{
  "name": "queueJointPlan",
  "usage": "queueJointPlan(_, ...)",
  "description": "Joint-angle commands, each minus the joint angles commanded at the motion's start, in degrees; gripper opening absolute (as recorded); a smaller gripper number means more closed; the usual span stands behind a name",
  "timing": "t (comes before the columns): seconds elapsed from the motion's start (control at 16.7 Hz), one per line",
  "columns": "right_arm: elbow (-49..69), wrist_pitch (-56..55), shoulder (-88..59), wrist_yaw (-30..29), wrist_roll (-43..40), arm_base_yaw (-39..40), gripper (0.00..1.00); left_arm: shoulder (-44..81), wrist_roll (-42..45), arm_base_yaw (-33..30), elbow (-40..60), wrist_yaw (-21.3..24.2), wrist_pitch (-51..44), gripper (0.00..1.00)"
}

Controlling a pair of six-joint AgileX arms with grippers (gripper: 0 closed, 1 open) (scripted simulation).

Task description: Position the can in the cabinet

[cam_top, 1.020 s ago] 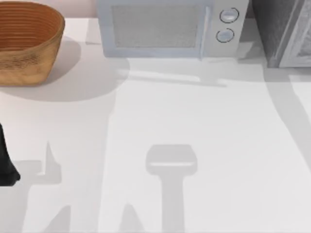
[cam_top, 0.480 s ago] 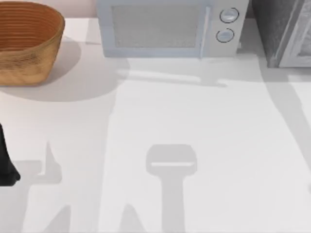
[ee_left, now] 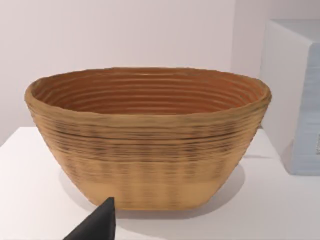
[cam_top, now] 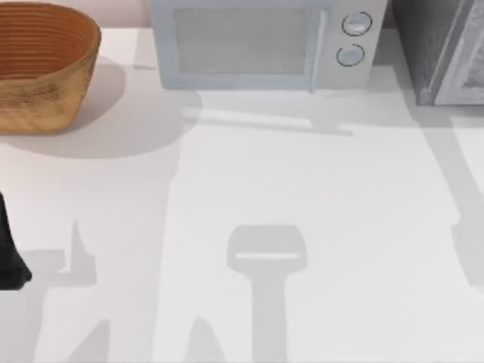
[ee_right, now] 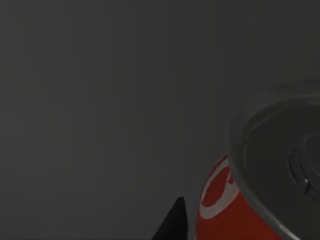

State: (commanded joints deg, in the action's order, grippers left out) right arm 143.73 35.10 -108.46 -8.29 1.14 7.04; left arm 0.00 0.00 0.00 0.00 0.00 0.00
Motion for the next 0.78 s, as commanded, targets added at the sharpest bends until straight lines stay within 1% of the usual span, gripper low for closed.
queueJointPlan(0.18, 9.83, 2.48, -7.24, 0.69, -0.07, -0.92, 0.00, 0.00, 0.00, 0.00, 0.00, 0.00, 0.00, 1.00)
queueJointPlan(0.3, 13.51, 3.45, -10.16, 1.03, -0.11, -1.36, 0.00, 0.00, 0.00, 0.00, 0.00, 0.00, 0.00, 1.00)
queueJointPlan(0.66, 14.75, 3.79, -11.18, 1.16, -0.13, -1.54, 0.00, 0.00, 0.00, 0.00, 0.00, 0.00, 0.00, 1.00)
queueJointPlan(0.78, 14.75, 3.79, -11.18, 1.16, -0.13, -1.54, 0.15, 0.00, 0.00, 0.00, 0.00, 0.00, 0.00, 1.00)
